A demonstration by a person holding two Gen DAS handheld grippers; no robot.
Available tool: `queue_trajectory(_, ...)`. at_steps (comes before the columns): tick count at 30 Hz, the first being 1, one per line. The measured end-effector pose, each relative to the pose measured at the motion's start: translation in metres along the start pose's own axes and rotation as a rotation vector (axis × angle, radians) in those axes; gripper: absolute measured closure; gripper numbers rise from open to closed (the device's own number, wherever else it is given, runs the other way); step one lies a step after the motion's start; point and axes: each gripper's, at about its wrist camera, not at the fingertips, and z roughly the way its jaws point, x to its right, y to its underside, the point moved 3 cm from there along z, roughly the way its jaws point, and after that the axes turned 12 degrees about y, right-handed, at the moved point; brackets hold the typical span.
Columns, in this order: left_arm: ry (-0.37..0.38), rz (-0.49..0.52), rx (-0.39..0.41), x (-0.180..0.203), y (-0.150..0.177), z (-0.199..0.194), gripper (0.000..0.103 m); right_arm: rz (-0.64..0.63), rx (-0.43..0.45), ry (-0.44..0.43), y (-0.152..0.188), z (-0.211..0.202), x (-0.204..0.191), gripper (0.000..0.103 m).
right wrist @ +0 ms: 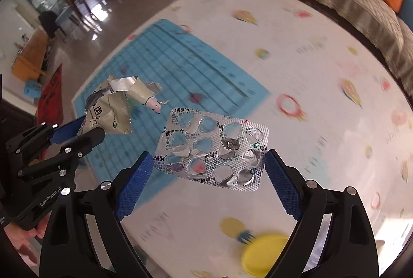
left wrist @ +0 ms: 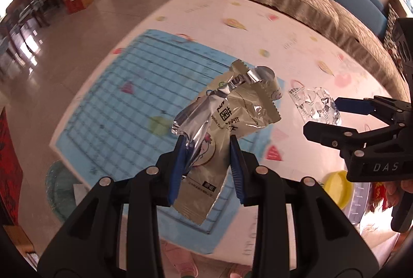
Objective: Collect trash
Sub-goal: 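Carry the wrapper and blister pack over the teal trash bin, then open both tools to drop the wrapper and blister pack into the bin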
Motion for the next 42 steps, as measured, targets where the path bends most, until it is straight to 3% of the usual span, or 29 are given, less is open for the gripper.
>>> queue_trajectory(6, -0.082, -0.118, 0.054, -0.085, 0.009, -0.045, 0.072, -0.137, 0.029, -0.081, -0.043, -0.003, -0.116, 0.016)
queue_trajectory(11, -0.165, -0.234, 0.070, -0.171, 0.036, -0.080, 0.072, -0.234, 0.035, -0.153, -0.065, 0.004, -0.212, 0.016)
queue_trajectory(24, -0.309, -0.468, 0.046, -0.337, 0.120, -0.134, 0.072, -0.465, -0.032, -0.288, -0.065, 0.037, -0.428, 0.016)
queue_trajectory(34, -0.351, -0.558, -0.069, -0.422, 0.184, -0.115, 0.072, -0.624, -0.159, -0.299, -0.019, 0.103, -0.525, 0.016)
queue_trajectory(37, -0.339, -0.574, -0.111, -0.439, 0.195, -0.097, 0.072, -0.636, -0.207, -0.295, -0.009, 0.127, -0.536, 0.016)
queue_trajectory(42, -0.313, -0.595, -0.114, -0.457, 0.207, -0.081, 0.072, -0.631, -0.262, -0.283, -0.002, 0.157, -0.547, 0.016)
